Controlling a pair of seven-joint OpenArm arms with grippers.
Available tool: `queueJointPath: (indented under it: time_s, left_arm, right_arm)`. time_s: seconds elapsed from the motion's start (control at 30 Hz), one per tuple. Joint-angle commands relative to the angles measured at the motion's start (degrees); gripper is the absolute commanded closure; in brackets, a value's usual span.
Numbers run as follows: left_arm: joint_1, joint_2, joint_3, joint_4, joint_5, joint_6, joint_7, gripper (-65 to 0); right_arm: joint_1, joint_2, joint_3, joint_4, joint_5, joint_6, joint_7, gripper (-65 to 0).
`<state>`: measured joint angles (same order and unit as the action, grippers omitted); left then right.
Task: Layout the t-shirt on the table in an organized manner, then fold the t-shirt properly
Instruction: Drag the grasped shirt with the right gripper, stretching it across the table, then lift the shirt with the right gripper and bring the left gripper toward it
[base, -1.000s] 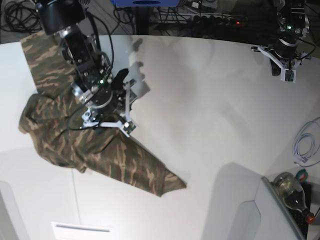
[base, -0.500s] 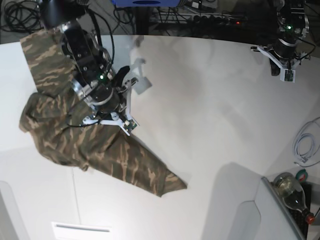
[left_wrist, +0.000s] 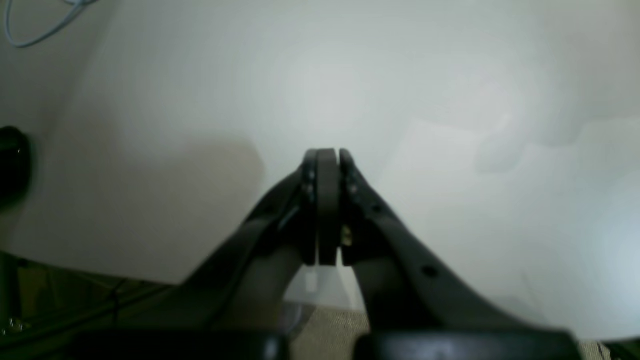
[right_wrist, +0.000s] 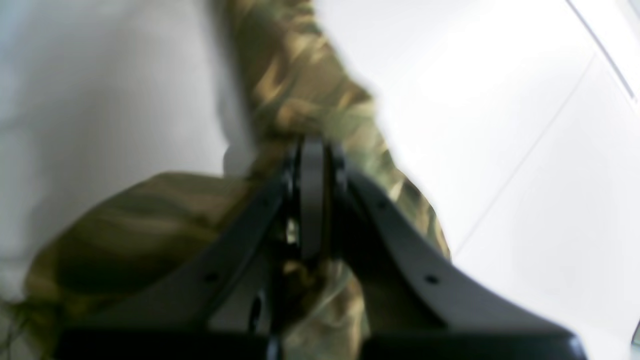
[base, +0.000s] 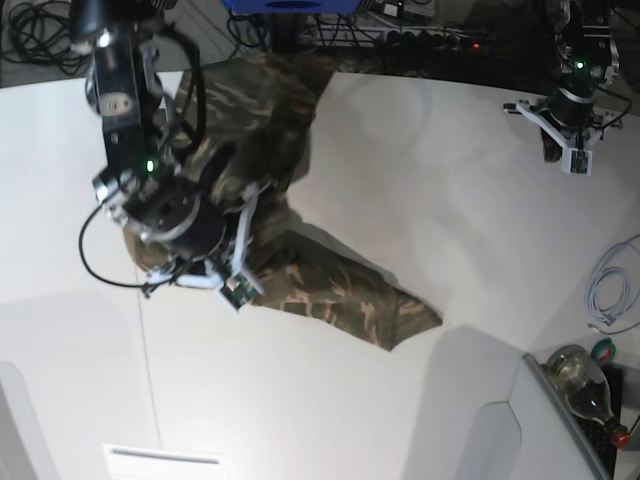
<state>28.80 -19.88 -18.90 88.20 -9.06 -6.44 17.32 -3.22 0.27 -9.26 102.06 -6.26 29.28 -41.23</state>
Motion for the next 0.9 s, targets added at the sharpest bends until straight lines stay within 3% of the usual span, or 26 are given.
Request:
queueJointPath:
  time_s: [0.0, 0.13, 0.27, 0.43, 0.5, 0.63, 0.7, 0.8, 0.87]
  left_arm:
    - [-0.4, -0.9, -0.1, 0.8, 0.0, 0.2, -1.3, 0.0]
    - [-0.7, -0.6, 0.0, 0.8, 0.0, 0.2, -1.3, 0.0]
    - [-3.1, -0.9, 5.7, 0.7, 0.0, 0.2, -1.0, 0.0]
    - [-5.7, -0.6, 9.9, 0.0, 0.0, 0.2, -1.0, 0.0]
    - [-6.0, -0.5, 10.8, -0.1, 0.0, 0.2, -1.0, 0.0]
    - [-6.7, -0.5, 10.7, -0.5, 0.0, 0.2, -1.2, 0.0]
    - [-6.7, -0.6, 10.3, -0.8, -0.1, 0.2, -1.2, 0.0]
    - [-6.2, -1.0, 10.2, -0.8, -0.1, 0.2, -1.3, 0.0]
    - [-5.8, -0.9, 8.2, -0.9, -0.1, 0.2, -1.3, 0.0]
  right_arm:
    - [0.8, 0.0, 0.9, -2.3, 0.4, 1.0, 0.0, -0.6]
    - [2.7, -0.1, 4.0, -12.0, 0.5, 2.9, 0.6, -0.5]
    - [3.0, -0.1, 8.0, -16.3, 0.5, 2.9, 4.6, -0.6]
    - [5.5, -0.1, 11.2, -22.3, 0.3, 2.9, 2.9, -1.5]
    - [4.9, 0.2, 11.2, -20.7, 0.2, 2.9, 2.1, -6.9]
    - [0.1, 0.6, 10.7, -9.5, 0.2, 2.8, 2.4, -27.2]
    - [-1.9, 0.4, 10.5, -3.5, 0.2, 2.8, 2.5, -34.4]
    - [-3.0, 0.4, 6.2, 1.8, 0.2, 2.8, 2.5, -35.4]
    - [-2.6, 0.4, 2.2, 2.0, -1.4, 1.0, 2.5, -35.4]
